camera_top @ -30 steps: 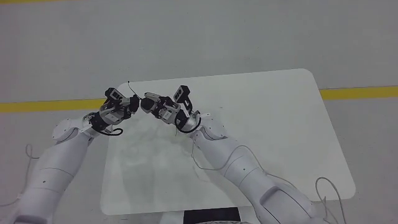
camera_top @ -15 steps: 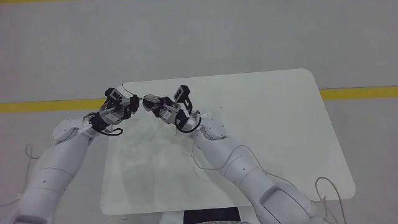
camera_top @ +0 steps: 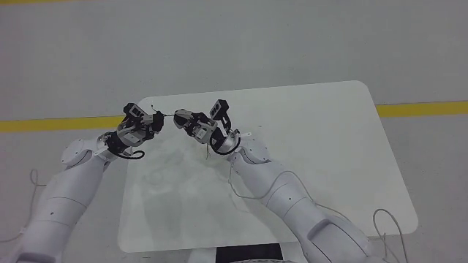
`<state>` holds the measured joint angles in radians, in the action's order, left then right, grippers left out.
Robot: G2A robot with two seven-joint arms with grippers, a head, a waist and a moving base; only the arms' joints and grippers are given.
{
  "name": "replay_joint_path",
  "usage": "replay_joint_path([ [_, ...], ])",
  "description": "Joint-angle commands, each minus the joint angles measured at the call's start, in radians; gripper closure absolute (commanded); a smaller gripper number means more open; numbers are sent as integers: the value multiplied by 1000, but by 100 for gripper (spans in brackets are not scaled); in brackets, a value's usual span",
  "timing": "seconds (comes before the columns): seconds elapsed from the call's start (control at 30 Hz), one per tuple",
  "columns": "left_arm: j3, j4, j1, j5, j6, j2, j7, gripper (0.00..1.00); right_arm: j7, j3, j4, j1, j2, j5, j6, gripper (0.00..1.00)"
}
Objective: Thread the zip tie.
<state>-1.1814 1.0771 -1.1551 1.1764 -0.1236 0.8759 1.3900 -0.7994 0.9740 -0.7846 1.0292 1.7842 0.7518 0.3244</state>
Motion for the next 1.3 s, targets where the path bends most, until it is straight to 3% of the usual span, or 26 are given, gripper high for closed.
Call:
replay_joint_path([
  [0.0,0,0,0,0,0,0,0,100,2,6,-3,3,-3,-2,-2,100],
  [1.27,0,0,0,0,0,0,0,100,23,75,-71,56,-46,-21,-28,100],
])
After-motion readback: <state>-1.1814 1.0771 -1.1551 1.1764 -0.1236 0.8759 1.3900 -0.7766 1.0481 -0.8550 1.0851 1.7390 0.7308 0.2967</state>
